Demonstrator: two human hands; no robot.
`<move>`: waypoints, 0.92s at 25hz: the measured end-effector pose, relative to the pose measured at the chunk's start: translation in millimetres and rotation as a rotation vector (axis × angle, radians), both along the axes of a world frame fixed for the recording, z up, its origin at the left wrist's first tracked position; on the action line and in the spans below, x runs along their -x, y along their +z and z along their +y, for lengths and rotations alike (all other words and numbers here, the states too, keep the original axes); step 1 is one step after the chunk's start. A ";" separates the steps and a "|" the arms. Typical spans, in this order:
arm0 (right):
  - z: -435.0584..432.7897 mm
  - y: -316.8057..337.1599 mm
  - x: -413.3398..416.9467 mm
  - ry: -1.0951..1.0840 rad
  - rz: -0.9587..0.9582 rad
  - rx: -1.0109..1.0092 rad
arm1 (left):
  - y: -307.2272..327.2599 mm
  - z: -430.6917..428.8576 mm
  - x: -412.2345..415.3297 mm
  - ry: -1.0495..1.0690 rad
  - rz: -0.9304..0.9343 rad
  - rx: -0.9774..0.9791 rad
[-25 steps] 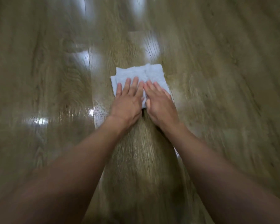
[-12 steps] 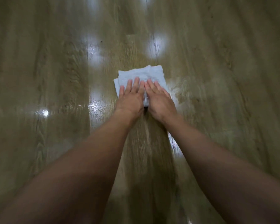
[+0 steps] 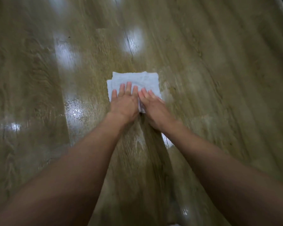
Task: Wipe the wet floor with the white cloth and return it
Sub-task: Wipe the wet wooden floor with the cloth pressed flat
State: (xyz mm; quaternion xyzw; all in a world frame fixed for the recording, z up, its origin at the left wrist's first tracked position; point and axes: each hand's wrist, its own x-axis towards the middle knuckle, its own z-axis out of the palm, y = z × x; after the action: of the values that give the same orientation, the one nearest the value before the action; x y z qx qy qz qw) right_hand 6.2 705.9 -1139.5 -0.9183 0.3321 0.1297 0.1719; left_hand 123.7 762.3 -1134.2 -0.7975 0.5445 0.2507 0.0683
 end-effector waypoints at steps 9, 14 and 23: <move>16.0 -8.3 13.5 -0.044 -0.126 -0.076 | 4.4 17.3 1.6 -0.024 -0.045 0.028; 6.2 -30.4 15.8 0.022 -0.157 -0.009 | -1.8 22.2 -5.7 -0.062 -0.041 0.055; -9.1 -25.5 35.7 0.064 -0.138 0.095 | -9.7 4.5 22.5 0.049 -0.083 0.122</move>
State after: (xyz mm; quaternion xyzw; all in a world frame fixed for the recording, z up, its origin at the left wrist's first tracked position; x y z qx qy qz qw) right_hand -29.5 696.8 -1165.0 -0.9424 0.2956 0.0557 0.1462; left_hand 101.2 766.8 -1143.9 -0.8229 0.5359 0.1853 0.0357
